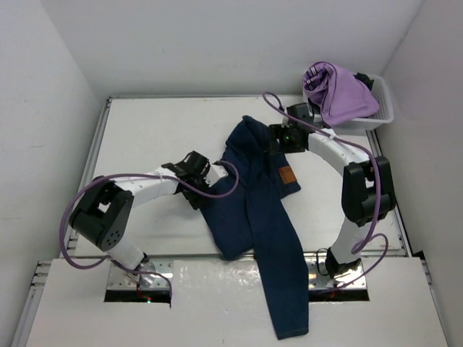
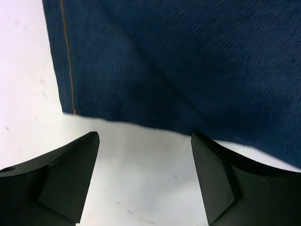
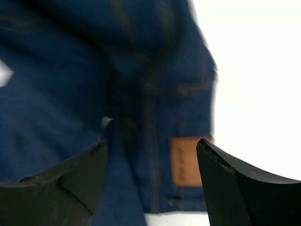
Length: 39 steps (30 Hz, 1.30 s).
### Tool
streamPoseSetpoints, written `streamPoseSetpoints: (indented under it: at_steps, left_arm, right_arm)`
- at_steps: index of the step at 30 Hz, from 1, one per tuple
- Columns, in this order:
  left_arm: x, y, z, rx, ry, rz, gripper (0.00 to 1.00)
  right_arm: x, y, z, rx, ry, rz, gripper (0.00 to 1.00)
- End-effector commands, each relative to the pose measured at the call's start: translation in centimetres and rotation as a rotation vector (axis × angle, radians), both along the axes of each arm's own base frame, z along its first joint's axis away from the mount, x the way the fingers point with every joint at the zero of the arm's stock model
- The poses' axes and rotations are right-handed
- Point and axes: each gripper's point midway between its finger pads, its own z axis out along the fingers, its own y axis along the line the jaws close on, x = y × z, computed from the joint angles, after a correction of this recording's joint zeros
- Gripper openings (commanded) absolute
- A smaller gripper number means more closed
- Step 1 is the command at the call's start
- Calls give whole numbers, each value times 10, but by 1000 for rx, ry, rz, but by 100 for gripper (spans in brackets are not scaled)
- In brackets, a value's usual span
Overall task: Fold and stack the trousers
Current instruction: Move the trousers to the center of the board, then flatten the trousers out
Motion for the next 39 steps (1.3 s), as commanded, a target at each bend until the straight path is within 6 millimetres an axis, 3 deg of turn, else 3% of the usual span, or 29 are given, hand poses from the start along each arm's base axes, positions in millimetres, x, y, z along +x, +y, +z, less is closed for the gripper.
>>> streamPoseSetpoints:
  at_steps: [1, 4, 7, 9, 10, 11, 12, 13, 15, 18, 23, 24, 25, 27, 29, 32, 37, 39]
  left_arm:
    - [20, -14, -1, 12, -141, -70, 78]
    - [40, -4, 5, 64, -230, -2, 74]
    - [62, -12, 63, 46, -358, -3, 72]
    - [73, -45, 133, -60, -464, -86, 72]
    - [62, -48, 138, -39, -410, -130, 72]
    - [56, -63, 140, -69, -361, -171, 73]
    - [51, -85, 158, -136, -344, -186, 73]
    - [27, -98, 140, -167, -204, -231, 73]
    - [-3, -120, 125, -236, -70, -277, 73]
    - [-29, -152, 106, -405, 88, -259, 81]
    - [-14, -200, 84, -542, 188, -189, 98]
    - [-6, -209, 85, -557, 184, -168, 98]
    - [-4, -212, 68, -533, 208, -149, 98]
    - [-2, -222, 61, -532, 198, -154, 97]
    - [6, -216, 42, -468, 159, -96, 89]
    - [-1, -218, 32, -510, 225, -76, 79]
    - [2, -244, 51, -639, 252, -87, 69]
    - [10, -251, 55, -659, 226, -84, 55]
  right_arm:
    - [-18, -48, -22, -114, 89, -117, 72]
    - [-45, -59, -46, -155, 164, -98, 72]
    - [-61, -55, -65, -128, 207, -87, 73]
    - [-72, -58, -79, -132, 238, -106, 74]
    - [-71, -59, -83, -129, 233, -115, 74]
    - [-74, -59, -89, -119, 249, -125, 73]
    - [-77, -60, -95, -121, 263, -130, 72]
    - [-78, -61, -100, -119, 274, -141, 60]
    - [-84, -55, -106, -79, 299, -139, 38]
    - [-93, -55, -110, 30, 324, -198, 0]
    - [-102, -76, -97, 149, 253, -347, 0]
    - [-104, -75, -93, 163, 239, -349, 0]
    - [-103, -72, -89, 185, 231, -342, 0]
    - [-100, -69, -85, 207, 228, -343, 0]
    - [-98, -68, -81, 229, 219, -355, 0]
    - [-93, -71, -74, 256, 197, -383, 0]
    - [-90, -74, -72, 238, 210, -370, 0]
    - [-90, -74, -75, 231, 220, -365, 0]
